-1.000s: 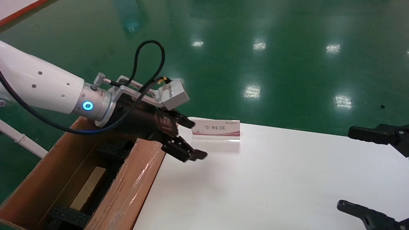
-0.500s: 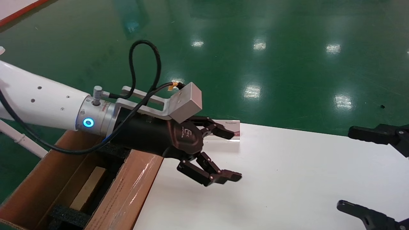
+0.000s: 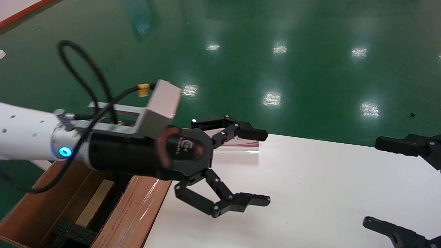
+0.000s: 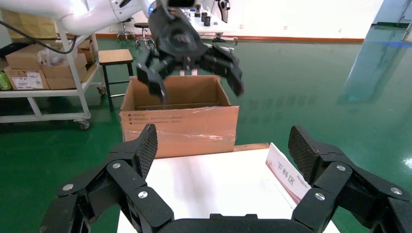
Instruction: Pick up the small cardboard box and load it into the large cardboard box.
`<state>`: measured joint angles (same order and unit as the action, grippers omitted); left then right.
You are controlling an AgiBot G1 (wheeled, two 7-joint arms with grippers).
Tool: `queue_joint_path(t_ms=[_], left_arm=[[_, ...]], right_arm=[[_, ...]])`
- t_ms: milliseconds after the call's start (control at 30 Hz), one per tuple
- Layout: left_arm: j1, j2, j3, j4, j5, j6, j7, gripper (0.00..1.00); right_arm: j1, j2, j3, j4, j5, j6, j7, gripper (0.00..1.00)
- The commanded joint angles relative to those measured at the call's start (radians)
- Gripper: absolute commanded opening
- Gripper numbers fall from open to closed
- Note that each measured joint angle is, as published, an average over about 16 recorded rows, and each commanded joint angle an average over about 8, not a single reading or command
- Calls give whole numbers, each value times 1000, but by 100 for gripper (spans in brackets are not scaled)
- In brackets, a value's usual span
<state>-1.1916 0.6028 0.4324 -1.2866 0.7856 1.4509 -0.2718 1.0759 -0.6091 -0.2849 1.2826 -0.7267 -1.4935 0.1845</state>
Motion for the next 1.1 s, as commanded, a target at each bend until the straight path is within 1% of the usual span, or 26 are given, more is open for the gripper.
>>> queue_joint_path(t_ms=[33,133,233,567,833,1100], left_arm=[[56,4,-73,1,-26,21,40,100],[100,7,-131,2,-47,38,72,100],[117,8,-152,3,-55,45,84,100],[116,8,-152,3,-56,45,85,100],[128,9,-169,4,-61,48,88,100],[122,9,-160,4,-58,47,87,100]], right_arm=[[0,0,1,0,0,0,0,0],[0,-1,1,0,-1,-1,1,0],[-1,-1,2,1,-2,-1,1,0],[-1,-2,5,1,-4,-2,3,0],[-1,-2,5,1,-4,-2,3,0],[-2,-2,6,1,-4,-2,3,0]])
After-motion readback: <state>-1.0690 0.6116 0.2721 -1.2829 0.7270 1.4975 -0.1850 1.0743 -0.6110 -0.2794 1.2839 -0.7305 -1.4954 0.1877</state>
